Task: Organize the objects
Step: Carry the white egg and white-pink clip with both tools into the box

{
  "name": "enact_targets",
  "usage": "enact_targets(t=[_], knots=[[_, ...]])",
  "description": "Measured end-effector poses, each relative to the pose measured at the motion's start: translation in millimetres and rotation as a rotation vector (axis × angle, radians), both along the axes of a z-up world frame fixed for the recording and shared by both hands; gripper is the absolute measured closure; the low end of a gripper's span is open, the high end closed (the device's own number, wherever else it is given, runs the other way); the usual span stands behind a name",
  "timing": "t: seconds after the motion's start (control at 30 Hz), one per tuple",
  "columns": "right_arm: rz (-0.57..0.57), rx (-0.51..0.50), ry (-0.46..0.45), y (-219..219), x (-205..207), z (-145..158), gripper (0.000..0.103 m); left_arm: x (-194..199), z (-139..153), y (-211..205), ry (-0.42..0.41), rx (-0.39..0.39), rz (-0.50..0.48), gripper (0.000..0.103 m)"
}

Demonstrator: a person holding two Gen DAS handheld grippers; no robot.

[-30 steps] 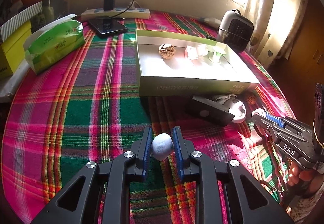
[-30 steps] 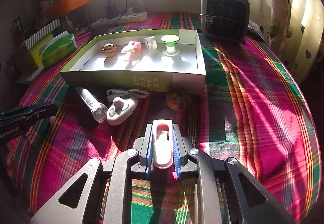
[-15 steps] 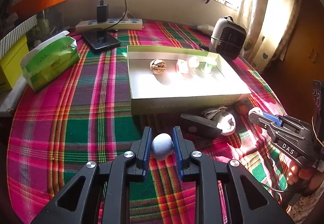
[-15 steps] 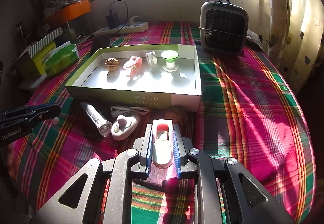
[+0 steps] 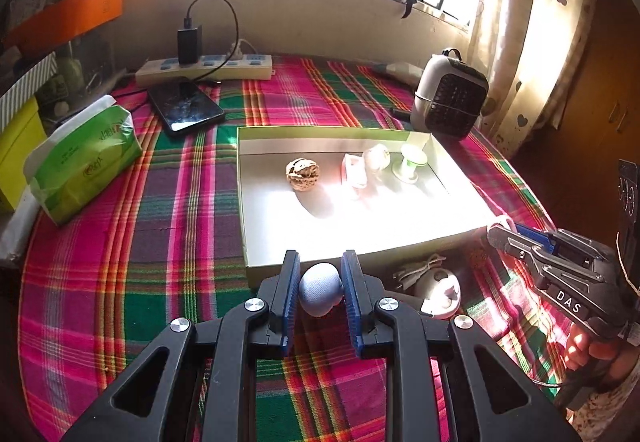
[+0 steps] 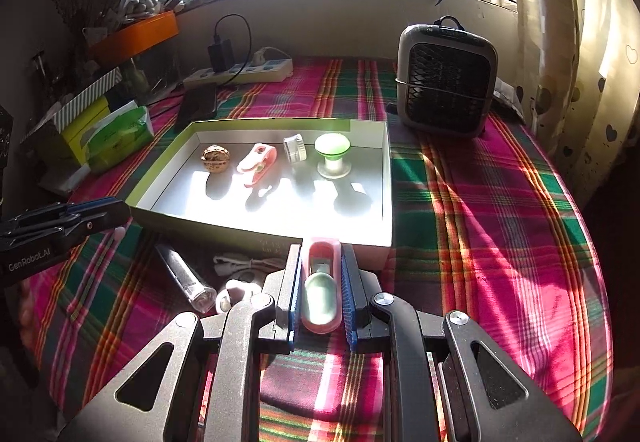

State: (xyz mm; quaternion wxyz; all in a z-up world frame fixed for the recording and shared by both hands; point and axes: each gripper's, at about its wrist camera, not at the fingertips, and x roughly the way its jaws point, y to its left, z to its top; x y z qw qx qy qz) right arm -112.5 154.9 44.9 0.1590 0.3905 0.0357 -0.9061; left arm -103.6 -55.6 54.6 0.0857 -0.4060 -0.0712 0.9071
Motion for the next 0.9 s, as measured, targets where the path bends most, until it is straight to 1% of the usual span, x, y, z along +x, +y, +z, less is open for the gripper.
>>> enact_targets(t=[0.43, 0.73, 0.9], knots=[[0.012, 0.01, -0.009, -6.1, -41.6, 0.0, 0.085, -42.6, -2.0, 6.5, -0.008, -0.008, -0.001, 0.084], [0.009, 0.031, -0.033, -9.8, -70.6, -6.4, 0.085, -71.8, -12.9, 6.6, -0.045, -0.017, 0.01, 0.084], [0.003, 0.038, -0.059, -11.1, -85.3, -14.8, 0.085, -83.3, -19.6, 6.6, -0.061, -0.026, 0.016, 0.084]])
